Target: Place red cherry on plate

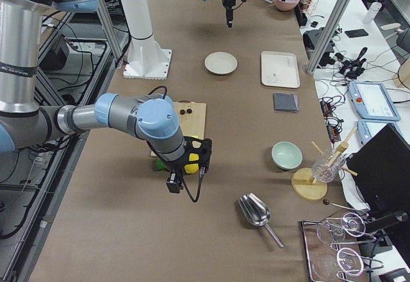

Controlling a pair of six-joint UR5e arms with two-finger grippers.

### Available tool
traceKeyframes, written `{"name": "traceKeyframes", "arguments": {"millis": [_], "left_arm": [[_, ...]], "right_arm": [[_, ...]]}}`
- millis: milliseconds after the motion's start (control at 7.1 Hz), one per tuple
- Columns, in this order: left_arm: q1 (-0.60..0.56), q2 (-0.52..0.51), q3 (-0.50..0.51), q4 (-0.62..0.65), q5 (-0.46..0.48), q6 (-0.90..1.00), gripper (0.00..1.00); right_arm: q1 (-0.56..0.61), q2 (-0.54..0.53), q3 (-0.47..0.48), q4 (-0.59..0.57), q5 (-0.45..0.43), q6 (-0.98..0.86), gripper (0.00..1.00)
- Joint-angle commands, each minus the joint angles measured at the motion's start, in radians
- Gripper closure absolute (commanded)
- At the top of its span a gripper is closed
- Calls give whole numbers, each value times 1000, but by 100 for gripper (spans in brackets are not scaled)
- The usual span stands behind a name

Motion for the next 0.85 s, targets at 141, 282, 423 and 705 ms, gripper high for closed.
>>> {"name": "traceKeyframes", "arguments": {"millis": [141, 282, 423, 705], "left_arm": [[-385, 306, -44, 16, -292, 534, 2], [-456, 350, -30, 57, -299, 665, 2], [-522, 361, -10, 109, -304, 814, 2], [-588, 367, -7, 197, -337, 924, 2]], "right_arm": [[-76, 27, 60, -2, 39, 23, 0], [-123, 62, 66, -2, 40, 64, 0], [-193, 76, 107, -1, 56, 169, 0], [-419, 154, 217, 7, 56, 502, 0]]}}
